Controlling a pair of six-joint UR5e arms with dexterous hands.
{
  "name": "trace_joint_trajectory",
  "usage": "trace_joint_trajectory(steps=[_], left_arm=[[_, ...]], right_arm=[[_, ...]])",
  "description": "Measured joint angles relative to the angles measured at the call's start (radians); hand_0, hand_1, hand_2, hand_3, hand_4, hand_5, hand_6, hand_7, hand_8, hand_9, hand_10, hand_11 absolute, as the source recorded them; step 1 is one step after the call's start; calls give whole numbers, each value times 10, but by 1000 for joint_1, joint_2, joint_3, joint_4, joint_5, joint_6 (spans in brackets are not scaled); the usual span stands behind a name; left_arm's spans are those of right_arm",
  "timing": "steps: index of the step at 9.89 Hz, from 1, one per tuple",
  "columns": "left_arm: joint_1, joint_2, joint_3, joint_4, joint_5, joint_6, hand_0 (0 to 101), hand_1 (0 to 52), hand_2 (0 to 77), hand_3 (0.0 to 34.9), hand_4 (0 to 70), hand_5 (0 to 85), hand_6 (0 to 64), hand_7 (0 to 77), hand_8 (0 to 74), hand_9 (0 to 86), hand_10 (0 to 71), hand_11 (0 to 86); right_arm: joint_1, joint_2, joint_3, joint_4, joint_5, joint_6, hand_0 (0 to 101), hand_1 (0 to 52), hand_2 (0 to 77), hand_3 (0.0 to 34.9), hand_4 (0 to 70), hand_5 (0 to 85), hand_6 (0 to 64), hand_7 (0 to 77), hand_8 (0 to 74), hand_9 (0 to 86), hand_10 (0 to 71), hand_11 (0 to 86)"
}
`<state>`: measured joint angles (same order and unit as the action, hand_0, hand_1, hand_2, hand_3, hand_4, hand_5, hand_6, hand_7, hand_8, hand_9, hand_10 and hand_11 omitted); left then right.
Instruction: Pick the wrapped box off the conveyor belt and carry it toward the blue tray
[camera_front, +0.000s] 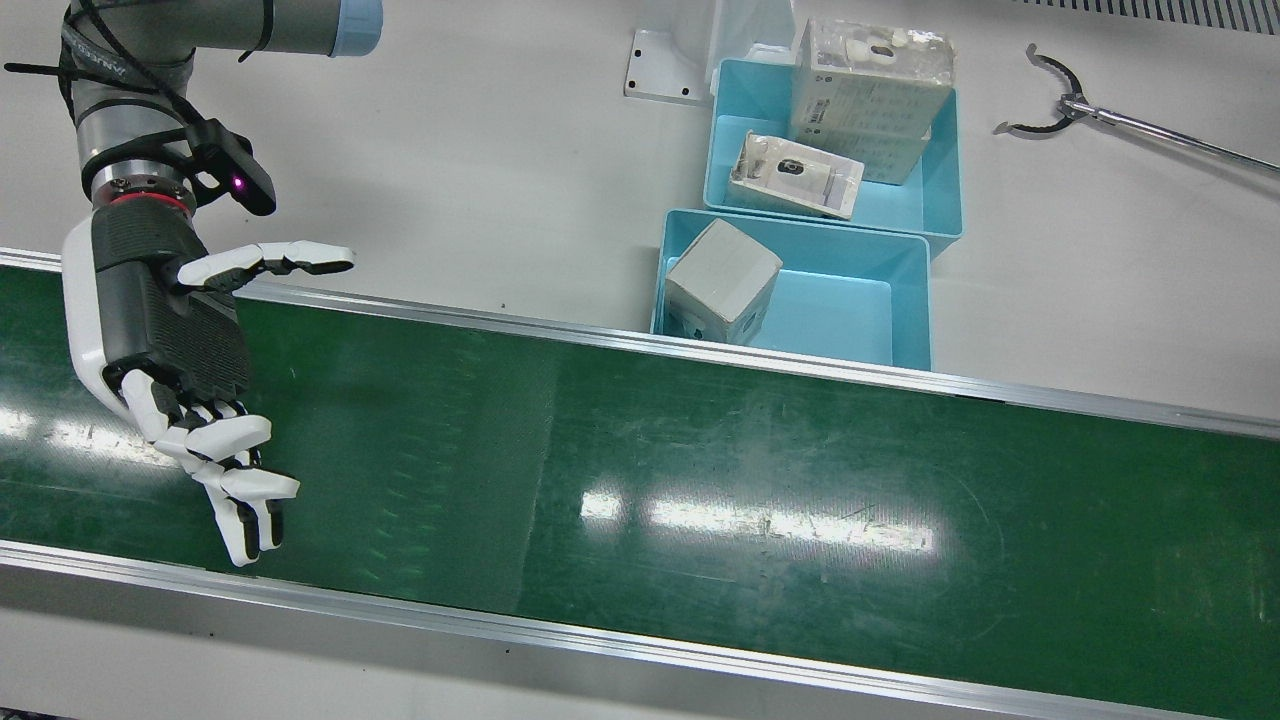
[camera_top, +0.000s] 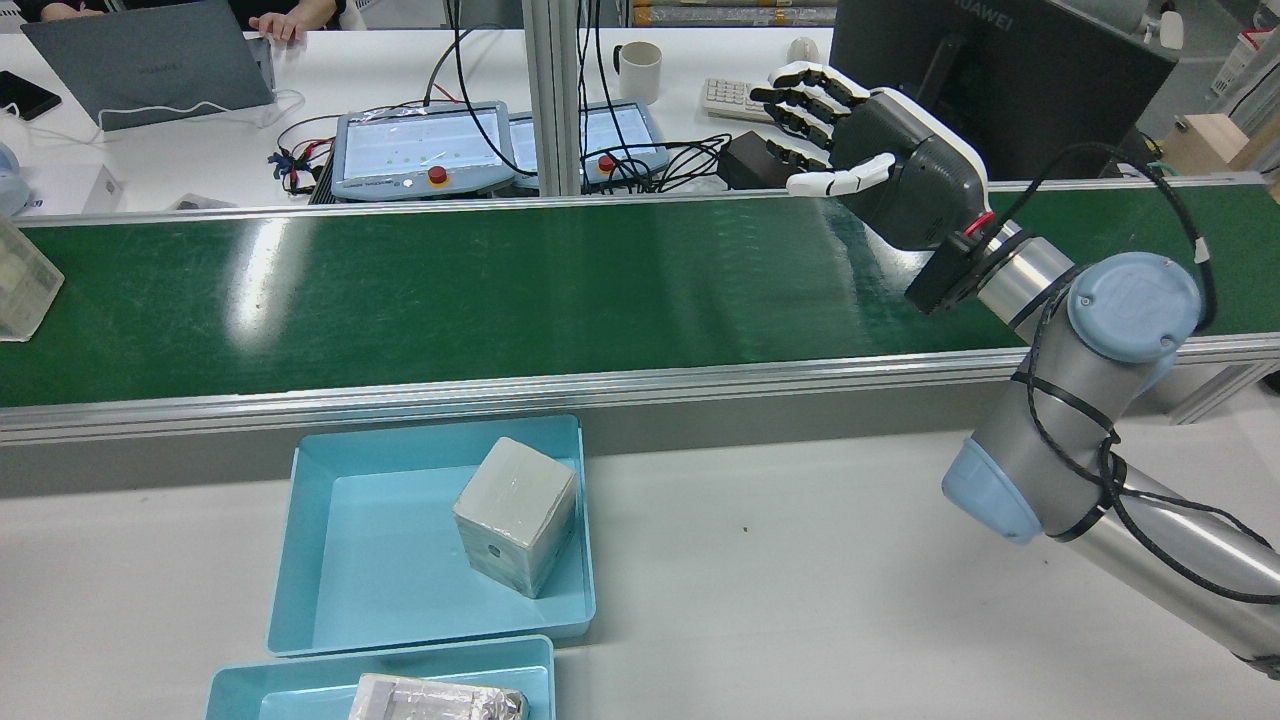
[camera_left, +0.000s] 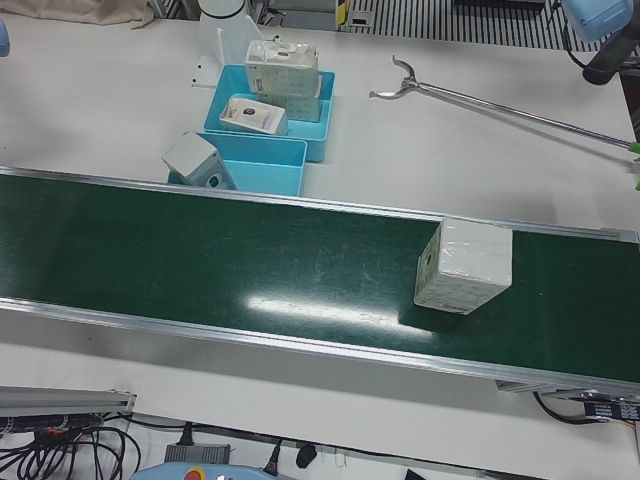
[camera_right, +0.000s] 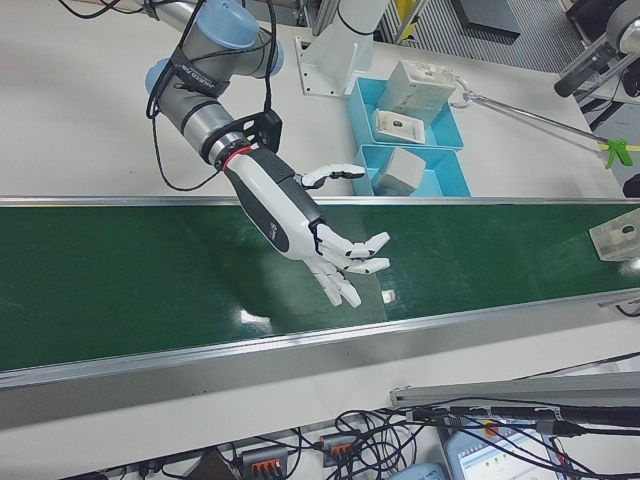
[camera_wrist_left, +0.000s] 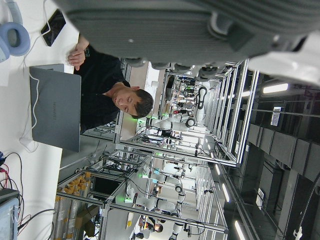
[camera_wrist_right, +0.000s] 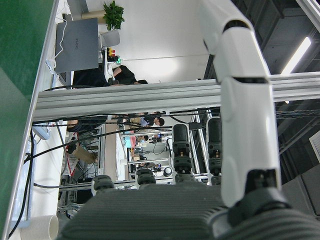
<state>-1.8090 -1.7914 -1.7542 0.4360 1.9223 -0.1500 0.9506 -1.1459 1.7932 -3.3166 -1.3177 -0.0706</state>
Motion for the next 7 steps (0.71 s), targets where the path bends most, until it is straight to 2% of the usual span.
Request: trace_joint_trajectory(steps=[1,7], left_arm=[[0,0,0,0,0,0,0,0,11,0,0,11,5,0,0,0,0,0],[0,0,0,0,0,0,0,0,5,0,0,11,0,5,0,0,5,0]], right_arm=[[0,0,0,1,0,0,505,175,202,197,98,371,16,256,0,60,5,33],[1,0,1,2,0,0,505,175,180,197,104,382,16,256,0,60,5,33]])
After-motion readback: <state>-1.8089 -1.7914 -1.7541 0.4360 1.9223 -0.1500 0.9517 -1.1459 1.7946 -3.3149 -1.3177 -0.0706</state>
